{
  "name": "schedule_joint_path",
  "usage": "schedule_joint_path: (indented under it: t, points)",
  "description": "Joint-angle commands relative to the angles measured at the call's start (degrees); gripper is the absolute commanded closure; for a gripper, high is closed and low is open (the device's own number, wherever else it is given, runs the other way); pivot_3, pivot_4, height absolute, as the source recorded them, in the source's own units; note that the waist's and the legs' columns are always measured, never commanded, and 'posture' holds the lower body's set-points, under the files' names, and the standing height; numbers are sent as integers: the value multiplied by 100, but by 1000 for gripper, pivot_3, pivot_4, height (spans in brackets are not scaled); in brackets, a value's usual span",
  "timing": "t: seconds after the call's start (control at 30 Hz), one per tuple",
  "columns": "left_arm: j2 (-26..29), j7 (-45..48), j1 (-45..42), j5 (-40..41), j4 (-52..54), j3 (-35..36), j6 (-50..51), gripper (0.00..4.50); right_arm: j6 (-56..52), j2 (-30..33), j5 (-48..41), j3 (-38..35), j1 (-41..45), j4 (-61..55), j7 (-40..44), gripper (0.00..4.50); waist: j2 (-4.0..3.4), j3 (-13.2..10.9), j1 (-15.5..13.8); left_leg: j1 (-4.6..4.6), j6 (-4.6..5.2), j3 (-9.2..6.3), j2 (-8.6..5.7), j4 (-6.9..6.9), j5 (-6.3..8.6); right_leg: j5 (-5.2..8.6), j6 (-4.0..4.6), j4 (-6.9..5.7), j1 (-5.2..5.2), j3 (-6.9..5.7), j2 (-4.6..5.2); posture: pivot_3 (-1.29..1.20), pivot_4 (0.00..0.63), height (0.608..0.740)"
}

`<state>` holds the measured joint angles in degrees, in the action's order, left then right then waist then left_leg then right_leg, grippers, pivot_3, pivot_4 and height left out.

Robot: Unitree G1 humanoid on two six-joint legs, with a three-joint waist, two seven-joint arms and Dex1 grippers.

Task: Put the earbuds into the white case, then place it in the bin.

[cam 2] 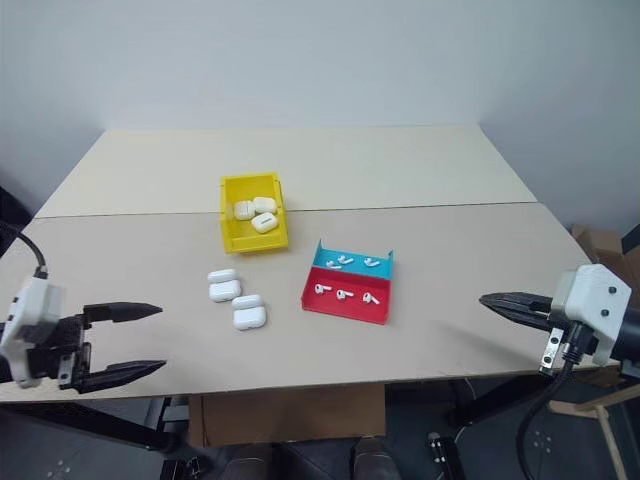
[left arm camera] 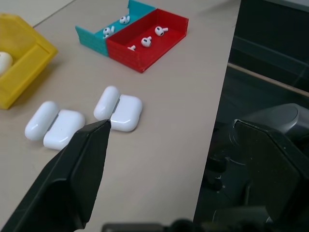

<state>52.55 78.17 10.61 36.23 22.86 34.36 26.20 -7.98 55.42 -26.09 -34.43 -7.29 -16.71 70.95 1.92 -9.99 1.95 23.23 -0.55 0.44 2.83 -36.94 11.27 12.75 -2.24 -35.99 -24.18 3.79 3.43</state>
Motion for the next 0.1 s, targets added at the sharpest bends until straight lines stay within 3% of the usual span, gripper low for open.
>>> schedule_joint_path:
  t: [0.03, 0.1]
  points:
    - [15, -171, 37, 201, 282, 226, -37, 73, 243, 152, -40, 19, 209, 150, 106, 4500, 0, 0, 3, 1, 0, 0, 0, 0, 0, 0, 0, 0, 0, 0, 0, 0, 150, 740]
    - [35, -243, 49, 283, 329, 227, 25, 73, 266, 179, -19, 110, 329, 226, 119, 4500, 0, 0, 4, -1, 0, 1, -1, -1, 0, 0, 0, 0, 2, 1, 0, 0, 150, 740]
